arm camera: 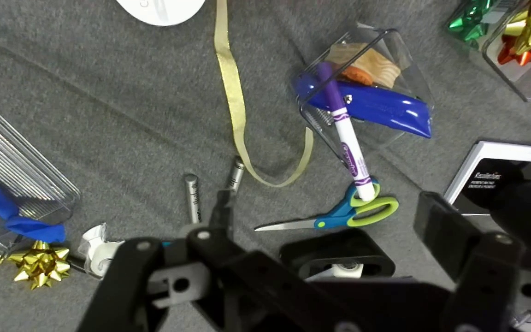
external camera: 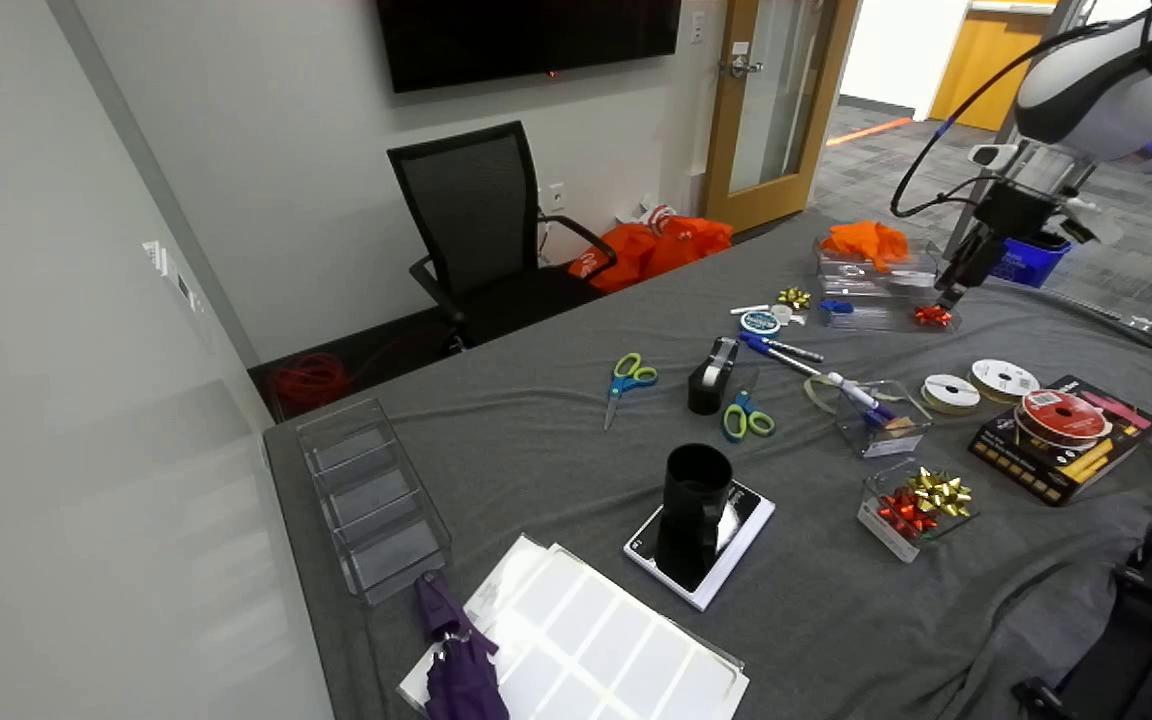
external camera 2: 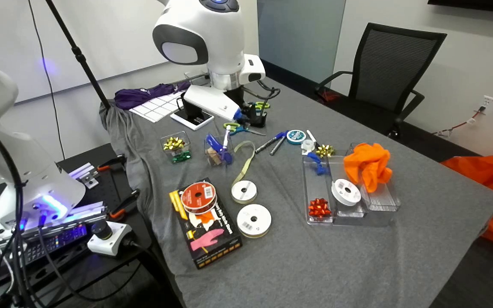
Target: Remove one tape from the right bowl
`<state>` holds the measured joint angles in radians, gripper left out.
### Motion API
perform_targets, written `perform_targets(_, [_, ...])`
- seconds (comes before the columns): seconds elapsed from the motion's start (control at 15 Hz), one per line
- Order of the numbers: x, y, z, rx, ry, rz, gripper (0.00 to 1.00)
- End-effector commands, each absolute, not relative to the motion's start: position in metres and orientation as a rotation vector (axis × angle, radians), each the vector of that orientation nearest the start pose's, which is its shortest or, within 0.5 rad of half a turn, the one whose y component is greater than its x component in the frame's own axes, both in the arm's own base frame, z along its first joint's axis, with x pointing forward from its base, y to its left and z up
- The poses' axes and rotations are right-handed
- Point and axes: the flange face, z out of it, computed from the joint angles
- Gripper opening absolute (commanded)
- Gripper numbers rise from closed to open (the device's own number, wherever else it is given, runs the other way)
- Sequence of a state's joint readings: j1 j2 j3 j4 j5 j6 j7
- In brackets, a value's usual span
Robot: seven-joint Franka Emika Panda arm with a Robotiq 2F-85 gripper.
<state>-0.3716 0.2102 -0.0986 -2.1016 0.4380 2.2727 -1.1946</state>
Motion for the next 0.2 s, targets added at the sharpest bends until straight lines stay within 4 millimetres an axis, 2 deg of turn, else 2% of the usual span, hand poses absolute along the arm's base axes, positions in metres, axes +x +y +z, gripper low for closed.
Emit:
perform_targets(0.0, [0.5001, -0.2452, 0.319, -2.833, -0.671, -0.333, 1.0])
perform_targets(0.13, [0.4985, -0.2447, 0.3175, -2.852, -0.666, -0.335, 1.0])
